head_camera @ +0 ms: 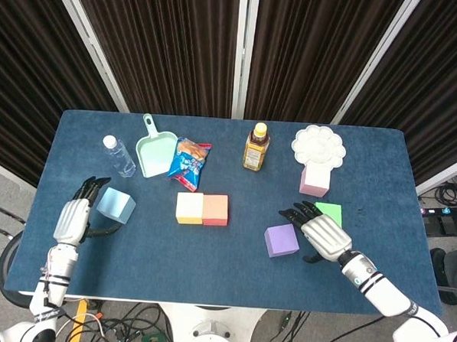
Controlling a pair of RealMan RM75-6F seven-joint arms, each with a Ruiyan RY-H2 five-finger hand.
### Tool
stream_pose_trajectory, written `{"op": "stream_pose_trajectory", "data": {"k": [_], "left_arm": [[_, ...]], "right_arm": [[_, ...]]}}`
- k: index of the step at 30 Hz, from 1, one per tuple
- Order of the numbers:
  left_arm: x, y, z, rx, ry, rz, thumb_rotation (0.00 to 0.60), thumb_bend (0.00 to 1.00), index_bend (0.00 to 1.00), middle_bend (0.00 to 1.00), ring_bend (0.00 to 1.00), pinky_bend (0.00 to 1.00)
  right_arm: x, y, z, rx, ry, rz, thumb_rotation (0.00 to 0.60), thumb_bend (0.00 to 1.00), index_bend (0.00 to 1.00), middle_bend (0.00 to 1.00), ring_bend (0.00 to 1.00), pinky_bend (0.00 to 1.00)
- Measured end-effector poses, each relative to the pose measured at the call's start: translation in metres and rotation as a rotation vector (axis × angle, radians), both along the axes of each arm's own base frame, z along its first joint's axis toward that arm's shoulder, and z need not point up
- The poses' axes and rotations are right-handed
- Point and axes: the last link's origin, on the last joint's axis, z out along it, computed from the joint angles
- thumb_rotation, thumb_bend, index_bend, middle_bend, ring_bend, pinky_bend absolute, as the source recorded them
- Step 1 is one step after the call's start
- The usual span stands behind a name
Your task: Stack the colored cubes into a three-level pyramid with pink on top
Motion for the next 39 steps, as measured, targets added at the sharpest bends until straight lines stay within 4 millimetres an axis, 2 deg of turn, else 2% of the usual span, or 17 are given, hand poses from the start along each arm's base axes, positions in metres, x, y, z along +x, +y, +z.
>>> {"op": "stream_pose_trajectory", "data": {"k": [5, 8, 12, 18, 25, 32, 39], "left_arm": [[-0.006, -0.002, 0.000, 0.002, -0.004, 0.016, 0.600, 0.11, 0.11, 0.10, 0.00, 0.13], [-0.009, -0.002, 0.001, 0.002, -0.010, 0.024, 0.600, 0.11, 0.11, 0.10, 0.00, 0.13], [-0.013, -0.002, 0.001, 0.003, -0.019, 0.032, 0.600, 0.11, 0.11, 0.10, 0.00, 0.13], [-0.017, -0.003, 0.004, 0.006, -0.043, 0.031, 0.600, 0.11, 0.11, 0.10, 0.00, 0.13], [-0.029, -0.010, 0.010, 0.008, -0.072, 0.035, 0.600, 0.11, 0.11, 0.10, 0.00, 0.13], [-0.036, -0.015, 0.020, 0.016, -0.082, 0.019, 0.600, 0.11, 0.11, 0.10, 0.00, 0.13], [-0.040, -0.016, 0.025, 0.013, -0.087, 0.004, 0.600, 0.11, 0.11, 0.10, 0.00, 0.13]], "right_arm": [[0.002, -0.007, -0.019, 0.026, 0.014, 0.009, 0.600, 0.00, 0.00, 0.22, 0.00, 0.00], [0.003, -0.008, -0.025, 0.017, 0.010, 0.009, 0.600, 0.05, 0.00, 0.32, 0.00, 0.00], [0.008, -0.008, -0.027, -0.023, -0.033, 0.027, 0.600, 0.16, 0.00, 0.50, 0.03, 0.00], [0.018, -0.017, -0.022, -0.100, -0.097, 0.012, 0.600, 0.23, 0.00, 0.64, 0.09, 0.00], [0.042, -0.044, -0.029, -0.138, -0.157, -0.090, 0.600, 0.23, 0.00, 0.65, 0.09, 0.00], [0.086, -0.068, -0.066, -0.101, -0.150, -0.093, 0.600, 0.23, 0.00, 0.65, 0.09, 0.00], [0.102, -0.075, -0.089, -0.091, -0.114, -0.093, 0.600, 0.24, 0.00, 0.65, 0.09, 0.00]]}}
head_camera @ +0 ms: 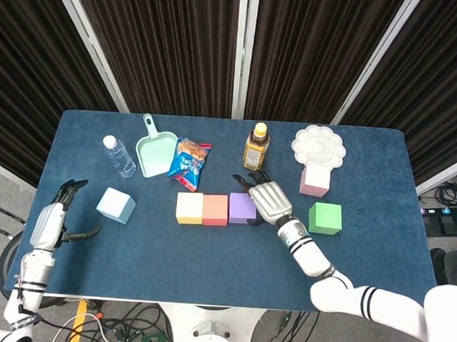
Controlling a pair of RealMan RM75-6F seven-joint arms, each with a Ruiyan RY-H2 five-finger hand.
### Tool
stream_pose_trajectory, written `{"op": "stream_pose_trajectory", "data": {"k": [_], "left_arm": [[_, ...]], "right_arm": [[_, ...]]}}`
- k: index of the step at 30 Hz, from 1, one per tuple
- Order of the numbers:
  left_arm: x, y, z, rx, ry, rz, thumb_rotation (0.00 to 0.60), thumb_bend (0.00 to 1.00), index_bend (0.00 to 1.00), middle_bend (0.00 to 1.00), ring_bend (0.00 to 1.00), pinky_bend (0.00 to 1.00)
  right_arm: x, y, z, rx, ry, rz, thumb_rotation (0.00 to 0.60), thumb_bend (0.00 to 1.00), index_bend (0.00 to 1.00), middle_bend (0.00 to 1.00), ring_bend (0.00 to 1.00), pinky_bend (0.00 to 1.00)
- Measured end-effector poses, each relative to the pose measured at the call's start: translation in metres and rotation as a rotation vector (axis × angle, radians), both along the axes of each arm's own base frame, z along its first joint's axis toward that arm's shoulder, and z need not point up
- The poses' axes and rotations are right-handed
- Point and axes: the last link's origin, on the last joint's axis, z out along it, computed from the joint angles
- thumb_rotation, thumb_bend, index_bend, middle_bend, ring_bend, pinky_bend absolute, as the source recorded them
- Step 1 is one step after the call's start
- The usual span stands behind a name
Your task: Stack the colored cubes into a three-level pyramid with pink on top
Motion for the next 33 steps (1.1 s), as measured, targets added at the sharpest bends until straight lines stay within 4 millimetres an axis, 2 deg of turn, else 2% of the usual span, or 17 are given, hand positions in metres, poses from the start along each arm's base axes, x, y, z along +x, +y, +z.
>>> {"op": "stream_pose_trajectory", "data": {"k": [20, 33], "left_arm": [[-0.005, 0.003, -0.006, -0.042, 0.012, 0.014, 0.600, 0.11, 0.11, 0.10, 0.00, 0.13], [-0.006, 0.004, -0.008, -0.046, 0.010, 0.017, 0.600, 0.11, 0.11, 0.10, 0.00, 0.13]], "right_arm": [[0.004, -0.001, -0.013, 0.026, 0.010, -0.004, 0.600, 0.24, 0.00, 0.65, 0.09, 0.00], [0.006, 0.001, -0.010, 0.021, 0.002, -0.003, 0.600, 0.26, 0.00, 0.65, 0.09, 0.00]]}}
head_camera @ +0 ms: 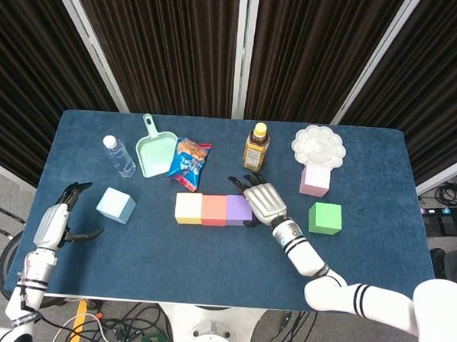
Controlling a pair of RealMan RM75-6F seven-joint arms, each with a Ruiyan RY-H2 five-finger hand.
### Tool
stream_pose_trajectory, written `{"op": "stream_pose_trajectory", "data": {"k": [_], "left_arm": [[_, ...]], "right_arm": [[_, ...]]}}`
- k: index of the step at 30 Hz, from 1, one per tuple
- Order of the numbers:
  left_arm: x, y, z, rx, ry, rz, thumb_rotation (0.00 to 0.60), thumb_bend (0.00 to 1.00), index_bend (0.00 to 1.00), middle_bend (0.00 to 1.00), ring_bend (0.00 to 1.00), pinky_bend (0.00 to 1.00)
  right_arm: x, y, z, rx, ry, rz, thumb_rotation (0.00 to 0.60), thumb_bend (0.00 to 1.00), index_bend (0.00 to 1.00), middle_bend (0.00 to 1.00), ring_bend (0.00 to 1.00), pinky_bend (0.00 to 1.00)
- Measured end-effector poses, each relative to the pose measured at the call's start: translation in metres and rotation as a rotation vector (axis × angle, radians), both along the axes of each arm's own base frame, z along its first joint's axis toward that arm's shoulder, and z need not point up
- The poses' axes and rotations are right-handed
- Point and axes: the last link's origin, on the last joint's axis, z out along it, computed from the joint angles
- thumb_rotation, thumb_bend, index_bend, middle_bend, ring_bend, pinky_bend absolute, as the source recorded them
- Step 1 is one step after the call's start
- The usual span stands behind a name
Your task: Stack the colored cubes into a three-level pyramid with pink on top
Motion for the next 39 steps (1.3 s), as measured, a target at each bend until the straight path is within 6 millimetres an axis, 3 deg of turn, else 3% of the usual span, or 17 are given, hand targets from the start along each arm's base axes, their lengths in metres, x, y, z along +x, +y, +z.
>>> {"op": "stream_pose_trajectory", "data": {"k": [17, 39], "left_arm": [[-0.0027, -0.0005, -0.0005, -0.004, -0.002, 0.009, 0.600, 0.11, 0.11, 0.10, 0.00, 0.13], [-0.0024, 0.0001, -0.0030, -0.015, 0.001, 0.009, 0.600, 0.11, 0.11, 0.10, 0.00, 0.13]], "right_arm": [[-0.0009, 0.0000, -0.0074, 0.014, 0.007, -0.014, 0.600, 0.25, 0.00, 0.65, 0.09, 0.00], [0.0005, 0.0005, -0.0020, 0.014, -0.012, -0.018, 0.600, 0.27, 0.00, 0.65, 0.09, 0.00]]}}
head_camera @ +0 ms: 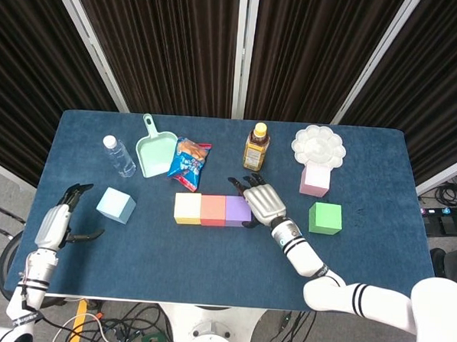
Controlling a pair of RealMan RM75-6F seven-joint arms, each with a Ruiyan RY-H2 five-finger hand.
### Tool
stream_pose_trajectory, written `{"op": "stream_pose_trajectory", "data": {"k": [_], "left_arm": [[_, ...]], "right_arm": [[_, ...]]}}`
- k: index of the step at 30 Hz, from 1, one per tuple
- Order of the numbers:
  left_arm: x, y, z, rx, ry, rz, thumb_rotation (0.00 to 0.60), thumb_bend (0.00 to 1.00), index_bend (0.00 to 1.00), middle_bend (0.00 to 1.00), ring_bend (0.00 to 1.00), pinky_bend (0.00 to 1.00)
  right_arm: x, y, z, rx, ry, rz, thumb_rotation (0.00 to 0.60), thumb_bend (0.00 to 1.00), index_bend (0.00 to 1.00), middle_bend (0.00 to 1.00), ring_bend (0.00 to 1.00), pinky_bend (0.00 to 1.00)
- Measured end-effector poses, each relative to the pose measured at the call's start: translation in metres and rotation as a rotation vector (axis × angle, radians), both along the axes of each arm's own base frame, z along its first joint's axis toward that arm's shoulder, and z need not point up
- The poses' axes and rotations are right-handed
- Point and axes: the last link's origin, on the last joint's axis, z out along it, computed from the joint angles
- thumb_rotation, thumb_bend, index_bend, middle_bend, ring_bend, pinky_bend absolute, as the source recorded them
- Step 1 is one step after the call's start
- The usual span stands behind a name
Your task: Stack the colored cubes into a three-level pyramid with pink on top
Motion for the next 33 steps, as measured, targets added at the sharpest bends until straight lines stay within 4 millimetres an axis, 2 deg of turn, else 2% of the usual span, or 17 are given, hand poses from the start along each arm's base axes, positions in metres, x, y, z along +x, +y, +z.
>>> {"op": "stream_pose_trajectory", "data": {"k": [15, 17, 22, 28, 33], "left_arm": [[-0.0022, 0.0000, -0.0002, -0.005, 0.003, 0.007, 0.600, 0.11, 0.11, 0.10, 0.00, 0.13], [-0.0021, 0.0002, 0.0000, -0.004, 0.003, 0.007, 0.600, 0.11, 0.11, 0.10, 0.00, 0.13], [-0.0016, 0.0003, -0.0001, -0.005, 0.003, 0.005, 0.600, 0.11, 0.11, 0.10, 0.00, 0.13], [-0.0009, -0.0001, -0.0001, -0.006, 0.002, 0.002, 0.600, 0.11, 0.11, 0.10, 0.00, 0.13], [0.0006, 0.0000, -0.0008, -0.009, 0.004, -0.003, 0.600, 0.11, 0.11, 0.10, 0.00, 0.13]], "right_arm": [[0.0014, -0.0018, -0.0050, 0.002, 0.007, 0.004, 0.600, 0.24, 0.00, 0.64, 0.09, 0.00], [0.0015, -0.0019, -0.0053, 0.005, 0.008, 0.004, 0.600, 0.21, 0.00, 0.59, 0.09, 0.00], [0.0019, -0.0020, -0.0043, 0.016, 0.009, 0.008, 0.600, 0.11, 0.00, 0.37, 0.04, 0.00], [0.0015, -0.0013, -0.0024, 0.031, 0.011, 0.013, 0.600, 0.09, 0.00, 0.25, 0.00, 0.00], [-0.0005, -0.0006, -0.0019, 0.039, 0.021, 0.015, 0.600, 0.08, 0.00, 0.19, 0.00, 0.00]]}}
